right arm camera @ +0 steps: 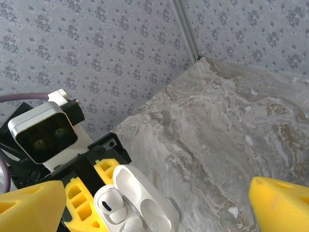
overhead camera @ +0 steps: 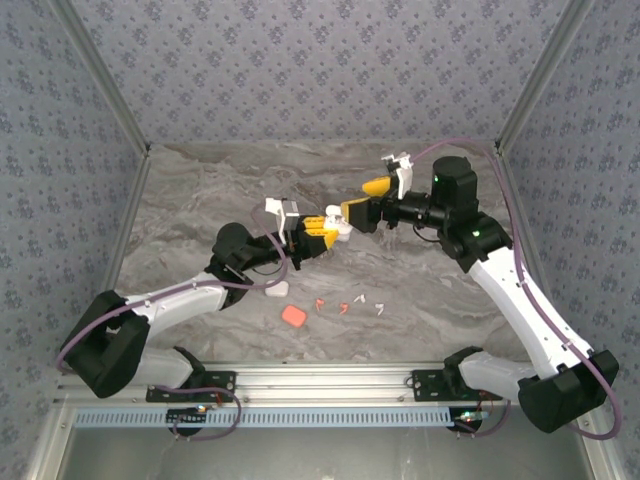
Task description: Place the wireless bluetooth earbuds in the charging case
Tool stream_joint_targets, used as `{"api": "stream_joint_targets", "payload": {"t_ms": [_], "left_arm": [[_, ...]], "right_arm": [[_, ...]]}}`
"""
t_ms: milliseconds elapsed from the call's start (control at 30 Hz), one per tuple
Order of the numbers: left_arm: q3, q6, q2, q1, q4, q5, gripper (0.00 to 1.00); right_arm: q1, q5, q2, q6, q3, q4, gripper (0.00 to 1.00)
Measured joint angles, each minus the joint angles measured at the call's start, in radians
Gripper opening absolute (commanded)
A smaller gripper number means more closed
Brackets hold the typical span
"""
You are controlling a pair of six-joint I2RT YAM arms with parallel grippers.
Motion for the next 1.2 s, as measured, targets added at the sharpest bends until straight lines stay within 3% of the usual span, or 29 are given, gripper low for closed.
{"api": "stream_joint_targets", "payload": {"t_ms": [800, 1200], "left_arm": [[0.000, 0.032, 0.000, -0.007, -0.008, -0.029, 0.00], [0.000, 0.040, -0.008, -0.009, -0.026, -0.045, 0.00]], "right_arm": [[0.038, -0.198, 0.087, 0.018, 0.025, -0.073, 0.98], [0.038, -0.199, 0.061, -0.001, 0.029, -0.092, 0.98]]}}
